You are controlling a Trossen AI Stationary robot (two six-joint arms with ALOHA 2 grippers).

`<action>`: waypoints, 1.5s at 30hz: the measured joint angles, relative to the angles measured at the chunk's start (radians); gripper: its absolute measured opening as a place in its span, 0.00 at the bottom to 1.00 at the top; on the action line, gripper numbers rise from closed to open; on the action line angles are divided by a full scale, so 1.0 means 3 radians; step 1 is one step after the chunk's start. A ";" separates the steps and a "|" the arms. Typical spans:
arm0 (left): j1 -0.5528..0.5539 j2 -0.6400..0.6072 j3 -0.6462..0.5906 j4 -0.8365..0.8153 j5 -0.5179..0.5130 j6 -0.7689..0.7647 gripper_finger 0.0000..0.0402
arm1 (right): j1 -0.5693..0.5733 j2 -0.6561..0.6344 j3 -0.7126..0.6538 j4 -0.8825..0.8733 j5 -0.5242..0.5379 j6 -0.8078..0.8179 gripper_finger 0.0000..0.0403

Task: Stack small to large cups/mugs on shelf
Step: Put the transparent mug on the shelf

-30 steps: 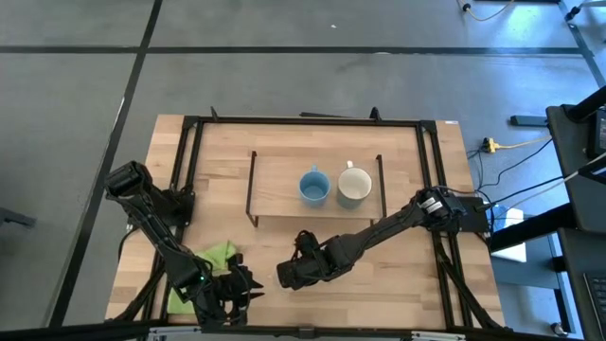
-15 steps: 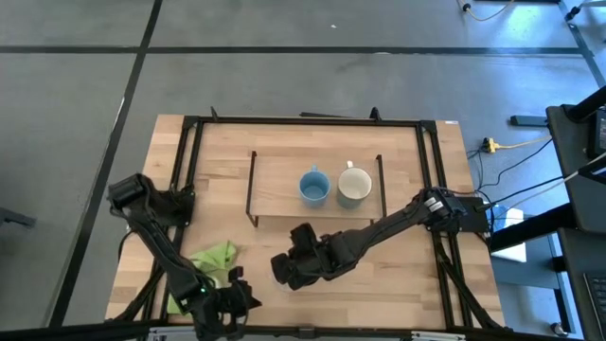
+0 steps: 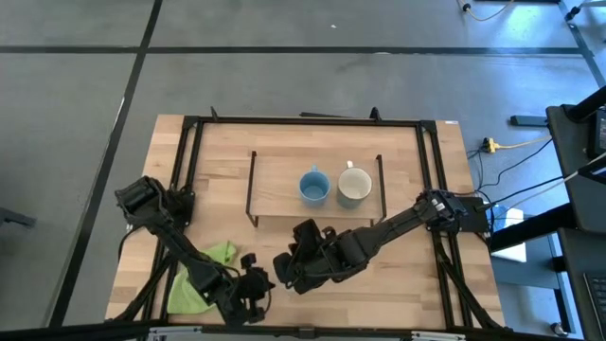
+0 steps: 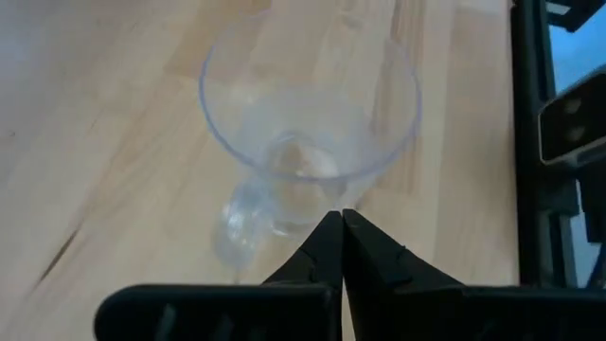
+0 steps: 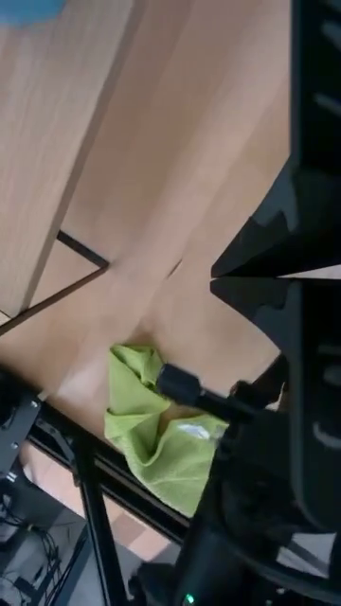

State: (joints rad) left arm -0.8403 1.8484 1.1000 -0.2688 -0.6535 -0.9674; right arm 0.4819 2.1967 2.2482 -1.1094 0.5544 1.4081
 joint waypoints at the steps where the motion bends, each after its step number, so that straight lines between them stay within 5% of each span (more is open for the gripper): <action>1: -0.0021 0.0000 0.0000 -0.0025 -0.0039 -0.0026 0.00 | 0.0013 0.0000 0.0012 -0.0027 0.0008 0.0002 0.01; 19: 0.0315 0.0000 -0.0001 -0.0307 -0.0480 0.0155 0.00 | 0.0328 0.0003 0.0022 0.0003 0.0083 0.0444 0.01; 27: 0.0496 0.0000 -0.0001 -0.0313 -0.0481 0.0278 0.00 | 0.0565 0.0121 0.0022 0.0043 -0.0162 0.0878 0.01; 37: 0.0512 -0.0001 -0.0004 -0.0311 -0.0472 0.0387 0.00 | 0.0618 0.0299 0.0020 0.0053 -0.0216 0.1150 0.18; 45: 0.0582 -0.0003 -0.0004 -0.0284 -0.0496 0.0521 0.00 | 0.0639 0.0359 0.0019 0.0171 -0.0268 0.1226 0.19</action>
State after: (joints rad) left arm -0.6655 1.8477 1.0988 -0.3541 -0.8023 -0.8110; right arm 0.6734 2.3043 2.2539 -1.0582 0.4739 1.7759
